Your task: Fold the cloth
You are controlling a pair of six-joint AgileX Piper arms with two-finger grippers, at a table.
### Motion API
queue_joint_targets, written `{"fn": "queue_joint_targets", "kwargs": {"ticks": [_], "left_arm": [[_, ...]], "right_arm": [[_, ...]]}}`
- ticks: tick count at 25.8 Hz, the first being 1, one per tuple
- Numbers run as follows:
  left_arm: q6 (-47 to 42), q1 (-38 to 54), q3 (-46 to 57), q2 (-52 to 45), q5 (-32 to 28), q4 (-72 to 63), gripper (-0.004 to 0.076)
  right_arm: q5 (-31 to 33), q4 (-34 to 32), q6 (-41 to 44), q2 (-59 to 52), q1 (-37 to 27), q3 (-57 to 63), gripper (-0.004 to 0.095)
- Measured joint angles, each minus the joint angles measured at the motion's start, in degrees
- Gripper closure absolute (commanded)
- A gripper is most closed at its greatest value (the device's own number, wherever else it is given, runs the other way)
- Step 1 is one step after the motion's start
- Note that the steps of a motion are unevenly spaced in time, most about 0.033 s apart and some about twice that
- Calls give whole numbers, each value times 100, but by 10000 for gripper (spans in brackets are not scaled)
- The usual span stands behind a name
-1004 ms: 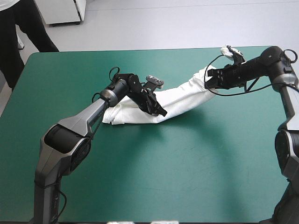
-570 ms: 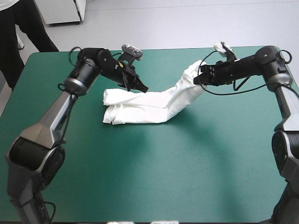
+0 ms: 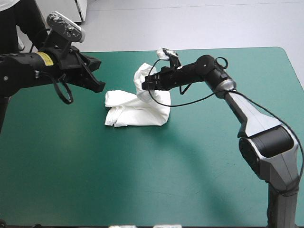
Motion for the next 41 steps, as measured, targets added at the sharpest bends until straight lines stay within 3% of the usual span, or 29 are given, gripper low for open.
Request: {"fn": "queue_joint_targets", "kwargs": {"ticks": [2, 3, 4, 5, 7, 10, 14, 26, 33, 41], "left_arm": [[-45, 0, 0, -190, 2, 88, 734], [-53, 0, 0, -231, 2, 100, 734], [-60, 0, 0, -277, 2, 105, 734], [-60, 0, -4, -290, 2, 105, 734], [-65, 0, -4, -290, 2, 138, 734], [-65, 0, -4, -290, 2, 150, 734], [-65, 0, -4, -290, 8, 144, 734], [-152, 0, -4, -569, 13, 7, 734], [-189, 0, -4, -660, 13, -5, 734], [-189, 0, -4, -660, 13, -5, 734]], "right_arm": [[24, 7, -25, 391, 218, -268, 764], [58, 7, -61, 501, 266, -344, 614], [192, 22, -155, 741, 359, -540, 546], [265, 29, -185, 823, 393, -620, 388], [612, 53, -224, 1044, 459, -1001, 283], [1124, 46, -230, 1048, 459, -1534, 311], [1686, -652, 281, 1040, 425, -2319, 324], [1847, -3068, 1855, 95, -211, -2222, 323], [1858, -3127, 2069, -254, -346, -1378, 323], [1826, -2561, 1873, 597, -346, -1037, 323]]}}
